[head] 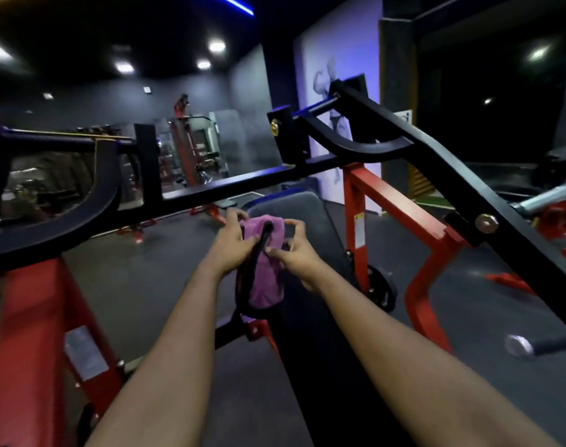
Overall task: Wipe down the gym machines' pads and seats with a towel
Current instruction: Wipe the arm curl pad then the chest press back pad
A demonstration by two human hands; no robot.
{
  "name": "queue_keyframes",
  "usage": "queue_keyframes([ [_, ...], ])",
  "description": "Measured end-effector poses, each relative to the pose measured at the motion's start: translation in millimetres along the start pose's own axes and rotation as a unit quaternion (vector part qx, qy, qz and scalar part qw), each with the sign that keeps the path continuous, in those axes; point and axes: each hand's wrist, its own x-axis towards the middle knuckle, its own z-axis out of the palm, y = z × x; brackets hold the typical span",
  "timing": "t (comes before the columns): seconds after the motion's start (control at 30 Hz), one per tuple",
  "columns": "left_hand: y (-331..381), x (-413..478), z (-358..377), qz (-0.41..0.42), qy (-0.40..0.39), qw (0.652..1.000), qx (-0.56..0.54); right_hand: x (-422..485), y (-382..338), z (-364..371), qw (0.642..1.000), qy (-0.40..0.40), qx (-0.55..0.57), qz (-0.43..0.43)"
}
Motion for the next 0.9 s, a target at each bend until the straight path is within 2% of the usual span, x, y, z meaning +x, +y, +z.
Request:
queue_keyframes([
  [0.1, 4.0, 32.5, 9.9, 0.049, 0.218, 0.974, 0.023, 51.6, -26.1, -6.5, 0.995, 0.070, -0.058, -0.045],
  [0.17, 5.4, 36.3, 35.9, 0.036, 0.304, 0.951, 0.044, 82.3, -35.9, -14.2, 0.991, 0.062, -0.099, -0.062],
  [0.27, 2.0, 32.6, 88.8, -0.049, 0.252, 0.954, 0.157, 115.8, -35.9, -38.0, 0.997, -0.043, -0.056, -0.038],
  [0.3, -1.0, 35.7, 102.2, -0.081, 0.240, 0.946, 0.202, 123.0, -33.1, -48.1, 0.998, -0.041, -0.042, -0.035],
  [0.33, -2.6, 40.6, 108.0, -0.104, 0.241, 0.937, 0.232, 129.4, -29.0, -58.4, 0.998, -0.001, -0.057, -0.042],
  [0.4, -2.5, 60.6, 108.9, -0.132, 0.265, 0.919, 0.260, 146.1, -14.1, -85.0, 0.980, 0.115, -0.146, -0.076],
  [0.43, -2.0, 70.2, 103.7, -0.138, 0.275, 0.913, 0.269, 151.7, -5.9, -96.4, 0.966, 0.148, -0.195, -0.080],
  [0.47, -2.1, 77.8, 98.9, -0.136, 0.284, 0.907, 0.279, 158.6, 6.2, -106.1, 0.960, 0.146, -0.228, -0.070],
  [0.53, -1.8, 84.4, 99.4, -0.127, 0.309, 0.894, 0.299, 166.1, 28.1, -118.0, 0.965, 0.089, -0.245, -0.041],
  [0.6, -3.7, 71.9, 117.4, -0.128, 0.337, 0.878, 0.314, 170.1, 47.9, -119.1, 0.969, 0.059, -0.232, -0.059],
  [0.67, -8.7, 45.3, 147.8, -0.131, 0.341, 0.869, 0.333, 169.3, 59.1, -113.8, 0.962, 0.086, -0.247, -0.078],
  [0.77, -18.8, 11.6, 178.9, -0.141, 0.327, 0.876, 0.324, 164.8, 58.5, -109.1, 0.952, 0.107, -0.279, -0.072],
  [0.9, -16.9, 33.5, 152.4, -0.145, 0.343, 0.884, 0.284, 162.9, 57.6, -111.3, 0.951, 0.096, -0.286, -0.066],
])
